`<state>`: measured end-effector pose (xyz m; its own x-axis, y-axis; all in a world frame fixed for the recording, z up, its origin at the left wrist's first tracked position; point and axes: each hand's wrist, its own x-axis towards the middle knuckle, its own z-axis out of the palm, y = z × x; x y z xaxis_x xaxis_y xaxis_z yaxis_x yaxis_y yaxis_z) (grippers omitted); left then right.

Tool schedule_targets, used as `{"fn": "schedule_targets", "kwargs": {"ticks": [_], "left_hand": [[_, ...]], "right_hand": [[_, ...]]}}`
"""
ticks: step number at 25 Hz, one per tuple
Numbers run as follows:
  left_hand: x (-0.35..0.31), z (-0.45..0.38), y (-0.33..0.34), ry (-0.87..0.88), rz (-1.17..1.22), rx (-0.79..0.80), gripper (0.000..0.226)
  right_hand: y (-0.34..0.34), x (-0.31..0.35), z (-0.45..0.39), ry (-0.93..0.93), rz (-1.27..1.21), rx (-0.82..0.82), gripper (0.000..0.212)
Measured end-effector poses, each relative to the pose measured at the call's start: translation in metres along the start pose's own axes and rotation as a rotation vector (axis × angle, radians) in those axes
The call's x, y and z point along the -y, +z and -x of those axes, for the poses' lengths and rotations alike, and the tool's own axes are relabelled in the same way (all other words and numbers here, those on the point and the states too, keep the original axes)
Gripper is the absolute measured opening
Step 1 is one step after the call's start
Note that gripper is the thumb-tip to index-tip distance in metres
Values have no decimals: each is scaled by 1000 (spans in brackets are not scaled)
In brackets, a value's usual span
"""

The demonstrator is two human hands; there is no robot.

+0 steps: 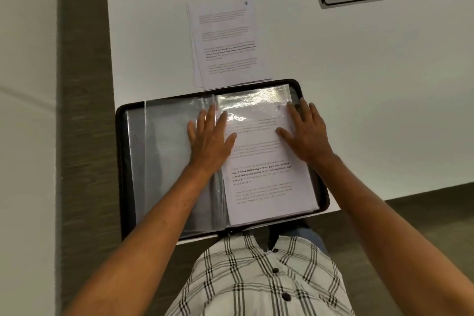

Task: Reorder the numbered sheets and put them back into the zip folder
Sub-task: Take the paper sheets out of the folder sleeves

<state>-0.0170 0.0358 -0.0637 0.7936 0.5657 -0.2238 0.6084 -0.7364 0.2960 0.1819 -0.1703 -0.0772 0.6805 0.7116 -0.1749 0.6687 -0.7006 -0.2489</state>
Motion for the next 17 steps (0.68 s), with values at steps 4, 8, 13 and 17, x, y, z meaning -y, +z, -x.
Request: {"fn": "schedule_targets", "kwargs": {"ticks": [4, 8, 13, 17], "left_hand": [[21, 5, 9, -55, -72, -54, 69], [40, 19, 9, -76, -105, -77, 65], [25, 6, -2, 2, 24, -188, 60], [1, -32, -21, 84, 99, -171, 57]], "right_hand": [[-3, 5, -26, -21, -22, 16, 85], [0, 5, -38, -44, -5, 19, 86], [2, 13, -34, -76, 49, -76, 70], [-3, 18, -30, -116, -14, -200, 49]]}}
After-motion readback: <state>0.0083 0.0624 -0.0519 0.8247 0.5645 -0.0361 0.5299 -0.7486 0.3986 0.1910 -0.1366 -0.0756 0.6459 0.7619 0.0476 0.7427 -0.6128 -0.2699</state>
